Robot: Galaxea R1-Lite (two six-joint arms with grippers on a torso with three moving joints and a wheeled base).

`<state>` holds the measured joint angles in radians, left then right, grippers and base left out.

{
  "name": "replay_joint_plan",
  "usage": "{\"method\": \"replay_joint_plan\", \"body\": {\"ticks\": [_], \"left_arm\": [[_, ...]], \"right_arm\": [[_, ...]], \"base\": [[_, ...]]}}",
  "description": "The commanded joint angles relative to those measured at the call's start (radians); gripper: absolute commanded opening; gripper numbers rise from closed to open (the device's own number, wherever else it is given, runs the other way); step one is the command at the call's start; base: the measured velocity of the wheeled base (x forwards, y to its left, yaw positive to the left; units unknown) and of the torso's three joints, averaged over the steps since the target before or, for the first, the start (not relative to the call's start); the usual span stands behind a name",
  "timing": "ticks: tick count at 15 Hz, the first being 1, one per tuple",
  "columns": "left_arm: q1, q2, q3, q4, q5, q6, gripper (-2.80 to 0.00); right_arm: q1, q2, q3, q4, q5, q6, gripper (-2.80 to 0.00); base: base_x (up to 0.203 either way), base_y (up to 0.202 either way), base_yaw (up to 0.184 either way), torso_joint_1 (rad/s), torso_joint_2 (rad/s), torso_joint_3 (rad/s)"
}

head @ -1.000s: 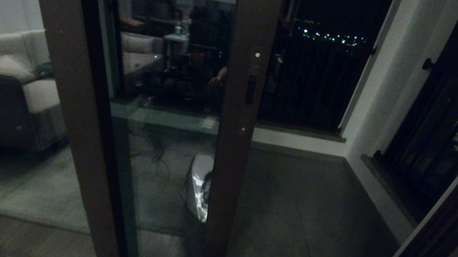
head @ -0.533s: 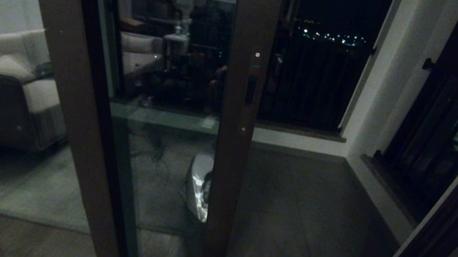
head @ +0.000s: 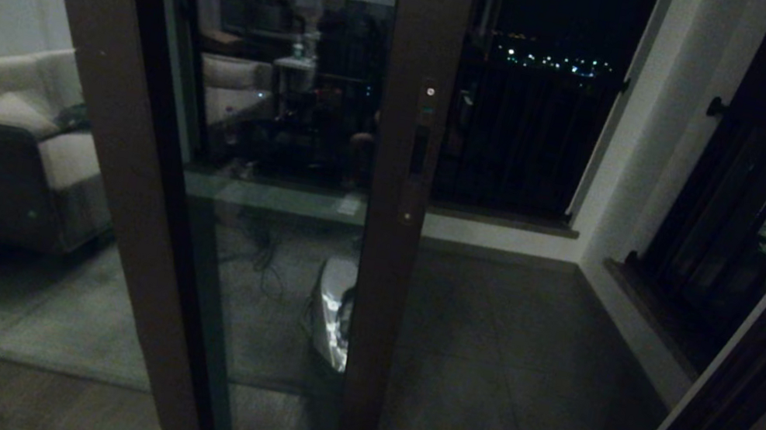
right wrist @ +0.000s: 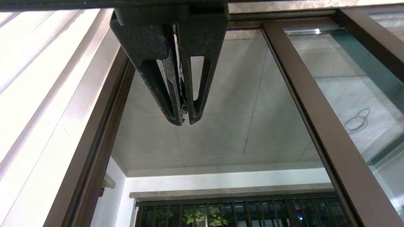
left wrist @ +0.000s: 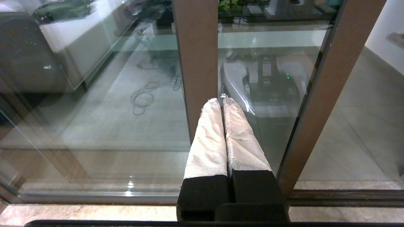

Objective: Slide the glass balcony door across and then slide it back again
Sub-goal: Open the slid door

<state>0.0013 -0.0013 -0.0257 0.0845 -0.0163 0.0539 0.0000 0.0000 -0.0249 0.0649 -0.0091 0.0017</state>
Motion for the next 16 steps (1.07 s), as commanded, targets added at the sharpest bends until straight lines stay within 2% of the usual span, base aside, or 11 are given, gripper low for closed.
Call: {"method": "replay_joint_plan", "body": {"ticks": [1, 2, 4, 8, 9, 12, 14, 16], "left_arm": [[0.000, 0.000, 0.000, 0.001, 0.000, 0.001, -2.80], [0.000, 0.000, 0.001, 0.001, -0.010, 0.038, -2.80], [0.001, 0.001, -0.003, 0.003, -0.035, 0.172, -2.80], [0.000, 0.000, -0.009, 0.002, -0.032, 0.126, -2.80], [0.000, 0.013, -0.044, 0.005, -0.038, 0.120, -2.80], [0.000, 0.200, -0.243, -0.003, -0.057, 0.104, -2.80], [0.000, 0.381, -0.408, -0.022, -0.085, 0.095, -2.80], [0.000, 0.549, -0.513, -0.059, -0.119, 0.105, -2.80]], "right_arm": [[0.000, 0.002, 0.000, 0.001, 0.000, 0.000, -2.80], [0.000, 0.002, 0.000, 0.001, 0.000, 0.000, -2.80], [0.000, 0.002, 0.000, 0.001, -0.002, 0.001, -2.80], [0.000, 0.002, 0.000, 0.001, 0.000, 0.000, -2.80], [0.000, 0.002, 0.000, 0.001, -0.002, 0.001, -2.80], [0.000, 0.002, 0.000, 0.001, 0.000, 0.000, -2.80], [0.000, 0.002, 0.000, 0.001, 0.000, 0.000, -2.80], [0.000, 0.002, 0.000, 0.001, -0.002, 0.000, -2.80]], "base": [[0.000, 0.000, 0.000, 0.000, 0.00, 0.000], [0.000, 0.000, 0.000, 0.000, 0.00, 0.000], [0.000, 0.000, 0.000, 0.000, 0.00, 0.000], [0.000, 0.000, 0.000, 0.000, 0.00, 0.000], [0.000, 0.000, 0.000, 0.000, 0.00, 0.000], [0.000, 0.000, 0.000, 0.000, 0.00, 0.000], [0.000, 0.000, 0.000, 0.000, 0.00, 0.000], [0.000, 0.000, 0.000, 0.000, 0.00, 0.000]]}}
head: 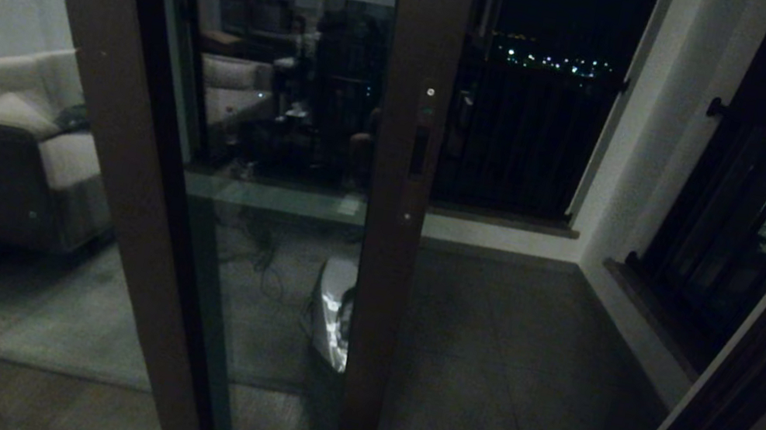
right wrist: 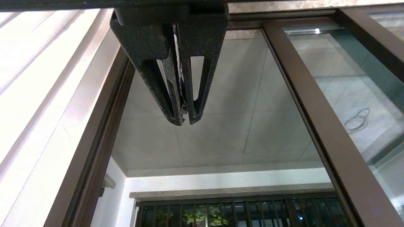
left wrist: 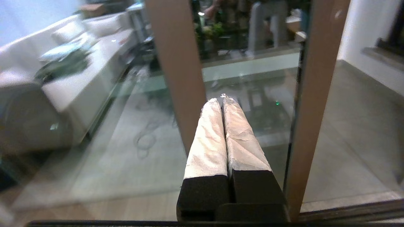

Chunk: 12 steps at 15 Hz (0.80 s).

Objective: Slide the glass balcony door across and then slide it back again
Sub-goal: Open the slid door

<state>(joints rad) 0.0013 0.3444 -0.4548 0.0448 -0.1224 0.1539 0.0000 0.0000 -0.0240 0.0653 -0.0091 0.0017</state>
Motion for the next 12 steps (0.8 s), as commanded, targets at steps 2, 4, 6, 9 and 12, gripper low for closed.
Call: {"method": "replay_joint_plan", "body": {"ticks": [2, 4, 6, 9, 12], "left_arm": [[-0.010, 0.359, -0.156, -0.093, -0.045, 0.002, -2.80], [-0.063, 0.525, -0.255, -0.158, -0.057, -0.002, -2.80], [-0.166, 0.679, -0.395, -0.188, -0.047, -0.004, -2.80], [-0.385, 0.885, -0.542, -0.208, 0.006, -0.006, -2.80], [-0.546, 1.051, -0.679, -0.214, 0.028, -0.057, -2.80]], "right_arm": [[0.000, 0.002, -0.001, 0.001, 0.000, 0.001, -2.80], [0.000, 0.002, -0.001, 0.001, -0.002, 0.001, -2.80], [0.000, 0.002, -0.001, 0.001, 0.000, 0.001, -2.80], [0.000, 0.002, -0.001, 0.001, 0.000, 0.000, -2.80], [0.000, 0.002, -0.001, 0.001, -0.002, 0.000, -2.80]], "base": [[0.000, 0.000, 0.000, 0.000, 0.00, 0.000], [0.000, 0.000, 0.000, 0.000, 0.00, 0.000], [0.000, 0.000, 0.000, 0.000, 0.00, 0.000], [0.000, 0.000, 0.000, 0.000, 0.00, 0.000], [0.000, 0.000, 0.000, 0.000, 0.00, 0.000]]}}
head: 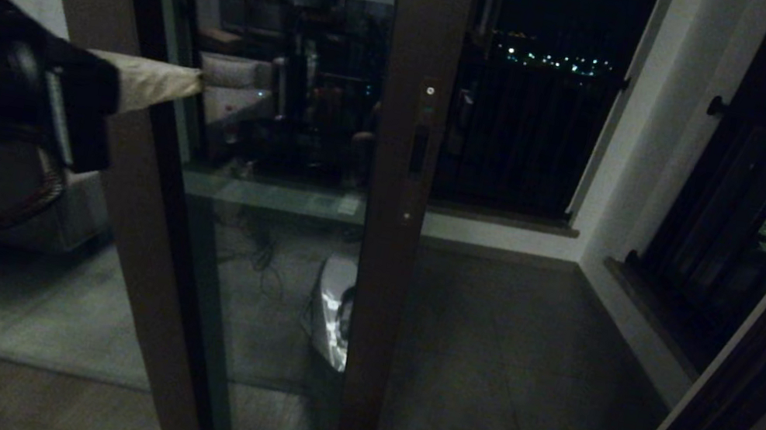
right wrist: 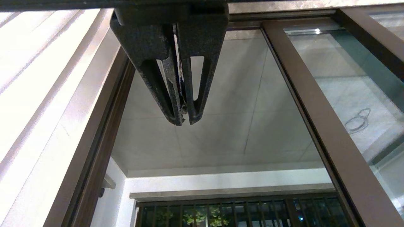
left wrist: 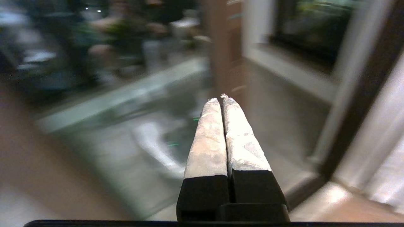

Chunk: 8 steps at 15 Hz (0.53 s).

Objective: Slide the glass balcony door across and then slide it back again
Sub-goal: Open the slid door

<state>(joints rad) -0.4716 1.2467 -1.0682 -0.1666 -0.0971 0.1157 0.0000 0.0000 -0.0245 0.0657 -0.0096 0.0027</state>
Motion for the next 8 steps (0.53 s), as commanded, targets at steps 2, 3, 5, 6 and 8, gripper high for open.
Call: {"method": "replay_joint_plan", "body": {"ticks": [2, 3, 5, 6, 8], "left_arm": [[-0.115, 0.248, -0.134, -0.004, 0.005, -0.058, -2.80], [-0.127, 0.296, -0.172, -0.004, 0.005, -0.069, -2.80], [-0.143, 0.380, -0.254, -0.005, 0.005, -0.096, -2.80], [-0.150, 0.415, -0.283, -0.005, 0.004, -0.106, -2.80], [-0.180, 0.480, -0.347, -0.005, 0.004, -0.123, -2.80]], "right_arm": [[0.000, 0.002, 0.000, 0.000, 0.000, 0.000, -2.80], [0.000, 0.002, 0.000, 0.000, -0.001, 0.000, -2.80], [0.000, 0.002, 0.000, 0.000, -0.001, 0.000, -2.80], [0.000, 0.002, 0.000, 0.000, -0.001, -0.001, -2.80], [0.000, 0.002, 0.000, 0.000, 0.000, -0.001, -2.80]], "base": [[0.000, 0.000, 0.000, 0.000, 0.00, 0.000], [0.000, 0.000, 0.000, 0.000, 0.00, 0.000], [0.000, 0.000, 0.000, 0.000, 0.00, 0.000], [0.000, 0.000, 0.000, 0.000, 0.00, 0.000], [0.000, 0.000, 0.000, 0.000, 0.00, 0.000]]}}
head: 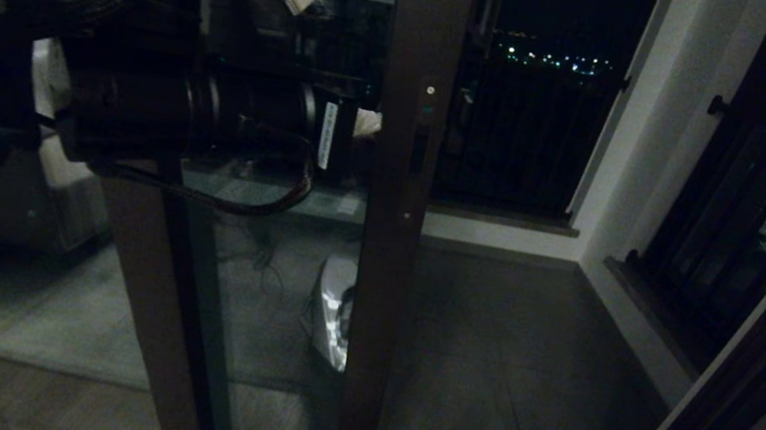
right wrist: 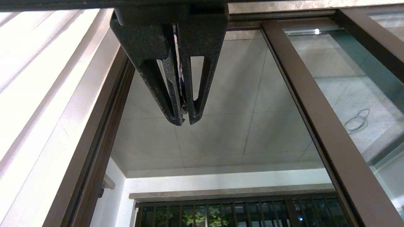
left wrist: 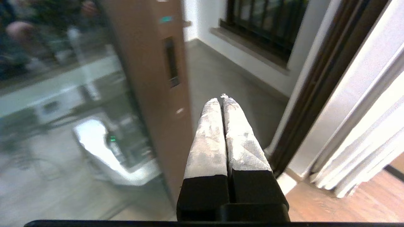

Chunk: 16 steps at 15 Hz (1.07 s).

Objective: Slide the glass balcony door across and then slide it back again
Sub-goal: Open the slid door

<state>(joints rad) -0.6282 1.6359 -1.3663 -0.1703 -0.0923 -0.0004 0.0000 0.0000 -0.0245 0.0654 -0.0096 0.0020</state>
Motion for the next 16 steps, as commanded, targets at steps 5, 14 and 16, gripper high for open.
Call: {"method": "replay_joint_plan", "body": {"ticks": [5, 14, 16], "left_arm": [[-0.107, 0.226, -0.169, -0.001, -0.002, -0.054, -2.80], [-0.119, 0.555, -0.453, -0.241, 0.251, -0.048, -2.80], [-0.117, 0.582, -0.485, -0.258, 0.289, -0.047, -2.80]], "right_arm": [[0.000, 0.002, 0.000, 0.001, -0.001, 0.001, -2.80], [0.000, 0.002, 0.000, 0.001, 0.000, 0.000, -2.80], [0.000, 0.002, 0.000, 0.001, 0.000, 0.000, -2.80]], "base": [[0.000, 0.000, 0.000, 0.000, 0.00, 0.000], [0.000, 0.000, 0.000, 0.000, 0.00, 0.000], [0.000, 0.000, 0.000, 0.000, 0.00, 0.000]]}}
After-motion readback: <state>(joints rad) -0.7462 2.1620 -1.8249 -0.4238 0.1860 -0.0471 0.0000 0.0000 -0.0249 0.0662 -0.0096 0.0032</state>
